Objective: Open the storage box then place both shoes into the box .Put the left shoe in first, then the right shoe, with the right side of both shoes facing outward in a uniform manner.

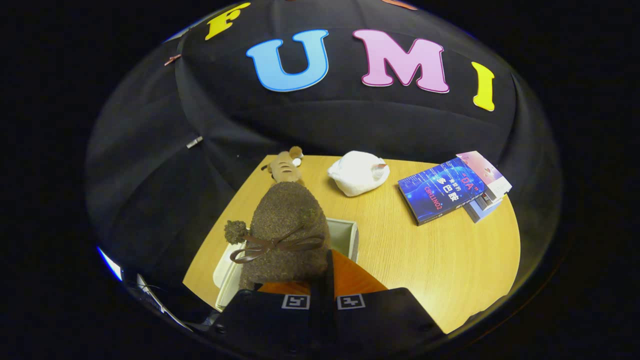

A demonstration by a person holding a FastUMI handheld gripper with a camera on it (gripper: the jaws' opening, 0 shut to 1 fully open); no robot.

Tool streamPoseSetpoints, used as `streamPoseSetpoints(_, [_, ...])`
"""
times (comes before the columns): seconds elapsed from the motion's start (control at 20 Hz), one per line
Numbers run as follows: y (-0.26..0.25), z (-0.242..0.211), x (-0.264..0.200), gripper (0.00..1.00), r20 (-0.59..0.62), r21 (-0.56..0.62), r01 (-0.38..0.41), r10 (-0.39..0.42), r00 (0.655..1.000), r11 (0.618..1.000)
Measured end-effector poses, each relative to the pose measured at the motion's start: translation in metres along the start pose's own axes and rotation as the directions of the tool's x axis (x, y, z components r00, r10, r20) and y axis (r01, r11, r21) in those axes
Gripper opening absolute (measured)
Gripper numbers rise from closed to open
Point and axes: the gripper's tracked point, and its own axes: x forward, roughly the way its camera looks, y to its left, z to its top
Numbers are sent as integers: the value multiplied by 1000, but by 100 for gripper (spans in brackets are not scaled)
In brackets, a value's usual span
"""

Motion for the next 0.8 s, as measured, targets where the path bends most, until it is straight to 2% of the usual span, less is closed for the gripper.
streamPoseSetpoints(0.35, [-2, -46, 38, 6, -79, -95, 143, -151, 985, 985])
streamPoseSetpoints(0.45, [-6, -55, 42, 8, -95, -103, 164, -174, 980, 981])
streamPoseSetpoints(0.55, [-4, -62, 45, 12, -114, -90, 146, -156, 981, 985])
streamPoseSetpoints(0.6, [3, -64, 44, 20, -126, -75, 129, -138, 982, 989])
streamPoseSetpoints(0.75, [6, -62, 40, 30, -117, -74, 98, -106, 987, 992])
streamPoseSetpoints(0.8, [9, -62, 39, 43, -112, -74, 85, -93, 989, 994])
